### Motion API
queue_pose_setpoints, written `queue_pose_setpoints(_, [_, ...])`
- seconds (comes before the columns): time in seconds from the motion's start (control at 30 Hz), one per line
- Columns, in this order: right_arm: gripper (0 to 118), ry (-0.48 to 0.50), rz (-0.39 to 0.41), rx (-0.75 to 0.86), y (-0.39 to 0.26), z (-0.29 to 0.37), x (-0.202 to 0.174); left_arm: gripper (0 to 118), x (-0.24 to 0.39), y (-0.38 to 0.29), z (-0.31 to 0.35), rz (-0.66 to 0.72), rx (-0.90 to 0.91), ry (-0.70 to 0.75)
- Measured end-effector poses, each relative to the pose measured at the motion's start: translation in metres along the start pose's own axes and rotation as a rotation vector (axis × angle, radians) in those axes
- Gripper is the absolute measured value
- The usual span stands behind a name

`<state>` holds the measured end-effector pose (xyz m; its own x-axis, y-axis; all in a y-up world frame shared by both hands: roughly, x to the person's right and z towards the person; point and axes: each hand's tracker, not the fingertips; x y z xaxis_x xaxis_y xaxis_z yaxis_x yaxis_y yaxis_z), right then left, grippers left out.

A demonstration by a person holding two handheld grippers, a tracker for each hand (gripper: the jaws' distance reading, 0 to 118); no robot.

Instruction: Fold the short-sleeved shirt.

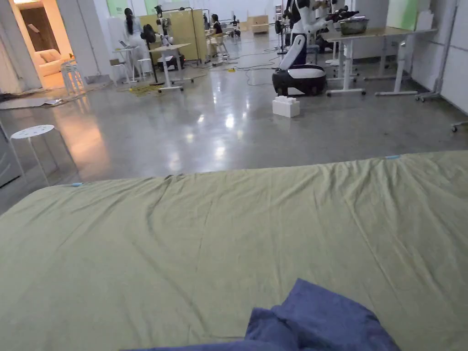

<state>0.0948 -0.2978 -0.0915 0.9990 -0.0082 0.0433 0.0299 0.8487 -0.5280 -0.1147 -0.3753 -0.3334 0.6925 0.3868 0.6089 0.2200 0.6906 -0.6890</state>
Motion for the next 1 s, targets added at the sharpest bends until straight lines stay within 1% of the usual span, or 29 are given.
queue_pose_setpoints(0.1, [0,-0.036,-0.04,-0.019,-0.011,0.007,0.016,1,0.051,-0.033,-0.033,0.027,-0.067,-0.074])
queue_pose_setpoints(0.2, [0,-0.058,-0.05,-0.04,-0.018,0.009,0.024,1,0.081,-0.05,-0.052,-0.082,-0.108,-0.076])
queue_pose_setpoints(0.27, [0,-0.063,-0.054,-0.042,-0.02,0.011,0.025,4,0.081,-0.051,-0.056,-0.177,-0.128,-0.005])
queue_pose_setpoints(0.3, [0,-0.061,-0.063,-0.039,-0.021,0.011,0.026,10,0.073,-0.051,-0.053,-0.162,-0.119,-0.014])
queue_pose_setpoints(0.33, [0,-0.055,-0.073,-0.035,-0.021,0.01,0.025,22,0.066,-0.047,-0.045,-0.117,-0.122,-0.047])
queue_pose_setpoints(0.37, [0,-0.04,-0.079,-0.031,-0.02,0.008,0.023,49,0.059,-0.044,-0.035,-0.051,-0.122,-0.069])
queue_pose_setpoints(0.4, [0,-0.021,-0.073,-0.016,-0.018,0.005,0.02,64,0.052,-0.04,-0.017,-0.022,-0.102,-0.06])
queue_pose_setpoints(0.43, [0,-0.002,-0.062,-0.002,-0.014,0.002,0.014,66,0.046,-0.036,0.006,-0.031,-0.049,-0.036])
queue_pose_setpoints(0.47, [0,0.024,-0.047,0.008,-0.008,-0.002,0.008,67,0.041,-0.033,0.032,-0.042,0.021,-0.002])
queue_pose_setpoints(0.53, [0,0.072,-0.014,0.062,0.006,-0.006,-0.005,67,0.028,-0.023,0.086,-0.07,0.088,0.091])
queue_pose_setpoints(0.63, [0,0.158,0.015,0.154,0.037,-0.007,-0.031,67,0.015,-0.02,0.192,-0.07,0.274,0.286])
queue_pose_setpoints(0.73, [0,0.217,0.042,0.233,0.064,-0.004,-0.055,67,0.018,-0.03,0.289,-0.081,0.454,0.49])
queue_pose_setpoints(0.8, [0,0.238,0.088,0.284,0.077,0.001,-0.07,66,0.023,-0.042,0.343,-0.095,0.552,0.599])
queue_pose_setpoints(0.87, [0,0.255,0.11,0.314,0.088,0.005,-0.081,66,0.032,-0.056,0.381,-0.075,0.632,0.717])
queue_pose_setpoints(0.9, [0,0.272,0.112,0.325,0.091,0.008,-0.085,65,0.036,-0.066,0.399,-0.08,0.658,0.751])
queue_pose_setpoints(1.0, [0,0.297,0.127,0.358,0.095,0.015,-0.094,65,0.05,-0.091,0.428,-0.067,0.702,0.898])
